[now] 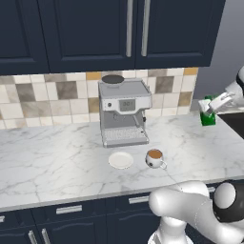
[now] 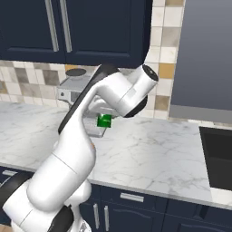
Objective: Take a sugar cube from the saucer and place it inside the coffee. Then, grab milk from the fridge and place it next to the coffee on the counter to sweeten the coffee.
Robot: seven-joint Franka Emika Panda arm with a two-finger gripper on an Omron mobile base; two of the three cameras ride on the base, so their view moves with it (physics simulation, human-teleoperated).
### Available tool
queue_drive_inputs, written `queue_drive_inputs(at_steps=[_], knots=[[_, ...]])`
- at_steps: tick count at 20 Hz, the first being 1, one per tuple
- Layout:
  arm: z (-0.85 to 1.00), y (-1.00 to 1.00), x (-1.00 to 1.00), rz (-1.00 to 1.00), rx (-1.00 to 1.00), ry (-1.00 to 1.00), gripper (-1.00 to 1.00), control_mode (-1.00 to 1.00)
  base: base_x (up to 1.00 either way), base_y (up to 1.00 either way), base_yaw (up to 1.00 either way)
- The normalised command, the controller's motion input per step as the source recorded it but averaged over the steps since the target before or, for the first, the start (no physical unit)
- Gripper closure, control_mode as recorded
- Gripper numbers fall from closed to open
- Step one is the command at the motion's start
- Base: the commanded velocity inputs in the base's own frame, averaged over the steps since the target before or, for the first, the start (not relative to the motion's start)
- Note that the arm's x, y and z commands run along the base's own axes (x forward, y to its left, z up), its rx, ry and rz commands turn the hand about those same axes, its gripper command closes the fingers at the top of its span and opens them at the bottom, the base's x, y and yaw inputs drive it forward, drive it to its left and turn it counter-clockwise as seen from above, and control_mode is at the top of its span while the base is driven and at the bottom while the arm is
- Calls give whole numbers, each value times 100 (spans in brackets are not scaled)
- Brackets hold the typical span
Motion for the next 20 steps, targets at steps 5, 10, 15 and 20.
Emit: queue_drive_inputs(at_steps=[5,10,15,20], knots=[[-100,16,17,26,0,-25,100,-100,0,0,0],[-97,1,6,14,6,-32,100,-100,0,0,0],[-65,0,20,2,1,-32,100,-100,0,0,0],[-33,0,39,9,15,-7,100,-100,0,0,0]])
